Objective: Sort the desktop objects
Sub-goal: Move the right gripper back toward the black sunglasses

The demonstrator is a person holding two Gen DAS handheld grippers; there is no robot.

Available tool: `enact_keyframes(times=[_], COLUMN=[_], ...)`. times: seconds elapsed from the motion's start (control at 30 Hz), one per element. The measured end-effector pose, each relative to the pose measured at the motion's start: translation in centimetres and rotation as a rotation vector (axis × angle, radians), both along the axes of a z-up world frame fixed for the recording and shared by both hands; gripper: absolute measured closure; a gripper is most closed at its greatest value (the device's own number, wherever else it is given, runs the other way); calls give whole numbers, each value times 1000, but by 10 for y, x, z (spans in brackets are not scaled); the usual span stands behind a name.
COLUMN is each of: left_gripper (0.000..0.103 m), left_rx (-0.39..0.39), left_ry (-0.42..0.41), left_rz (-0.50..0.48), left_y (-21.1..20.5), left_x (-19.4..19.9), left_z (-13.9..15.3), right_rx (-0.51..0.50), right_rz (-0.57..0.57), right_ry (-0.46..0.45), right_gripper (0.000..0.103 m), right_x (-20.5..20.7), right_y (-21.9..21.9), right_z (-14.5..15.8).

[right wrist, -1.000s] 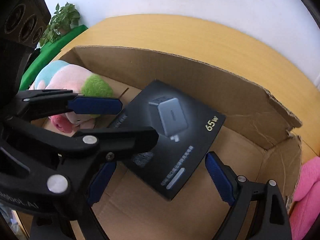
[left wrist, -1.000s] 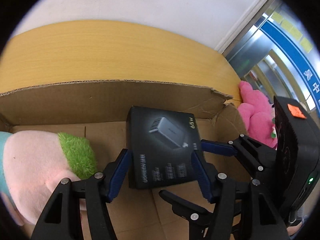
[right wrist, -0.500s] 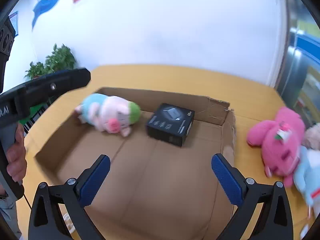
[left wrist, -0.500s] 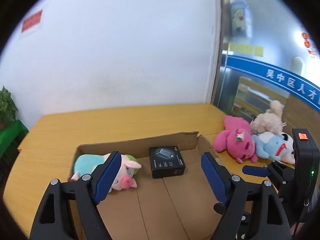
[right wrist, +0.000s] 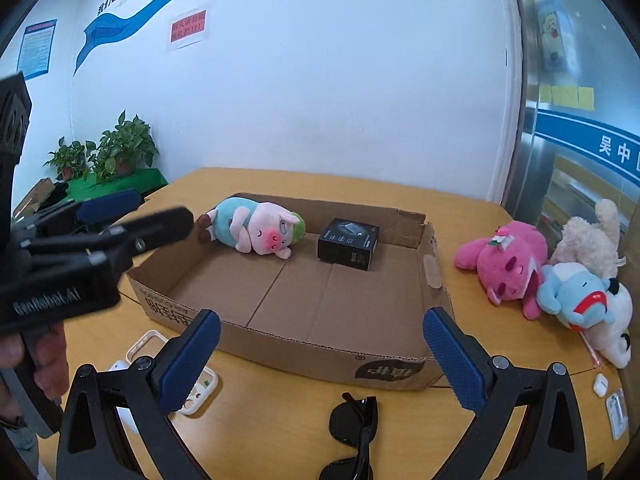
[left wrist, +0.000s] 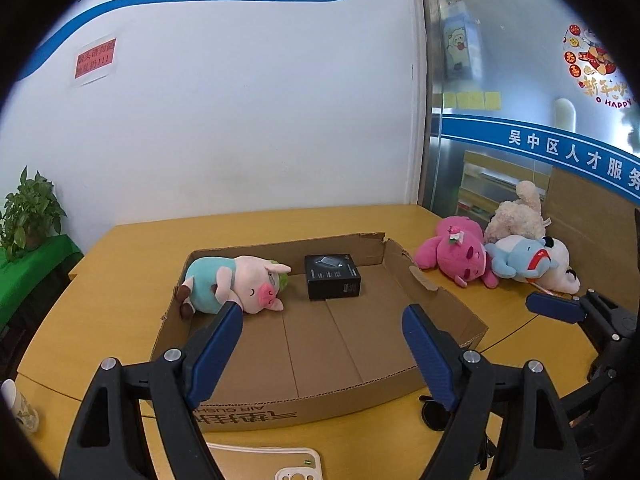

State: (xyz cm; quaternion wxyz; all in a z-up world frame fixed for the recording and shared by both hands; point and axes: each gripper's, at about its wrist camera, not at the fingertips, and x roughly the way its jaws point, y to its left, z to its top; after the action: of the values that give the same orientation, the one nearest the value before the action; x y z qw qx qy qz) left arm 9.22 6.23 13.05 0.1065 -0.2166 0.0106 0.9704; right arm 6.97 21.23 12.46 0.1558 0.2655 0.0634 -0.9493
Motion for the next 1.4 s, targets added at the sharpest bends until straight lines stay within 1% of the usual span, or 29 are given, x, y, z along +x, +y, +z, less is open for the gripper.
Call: enact_keyframes(times=[0.1,0.2,0.43,0.63,0.77,1.0,1.13,1.2,1.23,1.3,1.4], left_gripper=[21,21,21,21,21,21,21,21,21,21,21], left_rx=[15,4,12,20,17,22,38,48,52,46,41], left_ry=[-17,-20,-37,-40,-50,-74,-121,-162,-189,-241,-291], left_rz=[9,23,34,45,45,20,-15,-43,-60,-75,-94], left_y=[0,2,-2,-10,-15,-13,-8,-4,-2,4,10], left_x=[2,7,9,9,8,6,4,5,5,5,7], left_z=[-7,-12,-22,-24,-27,-35,-47,-58,-66,-81,-97], right_rx=[15,17,20,14,10,5,-8,-11,-11,-31,-44], right_rz=[-2,-3,7,1,11,15,23,21,10,-14,-42], right_ry=[8,1,-12,-12,-12,-50,-92,-120,-139,-210,-283], right_gripper=[0,0,0,0,0,0,0,0,0,0,0], right_x=[11,15,14,10,8,8,10,12,11,8,3], right_y=[-3,-5,-11,-13,-16,-12,-1,10,16,31,42], right_z=[1,-5,-15,-18,-20,-33,-45,-57,-65,-88,-113])
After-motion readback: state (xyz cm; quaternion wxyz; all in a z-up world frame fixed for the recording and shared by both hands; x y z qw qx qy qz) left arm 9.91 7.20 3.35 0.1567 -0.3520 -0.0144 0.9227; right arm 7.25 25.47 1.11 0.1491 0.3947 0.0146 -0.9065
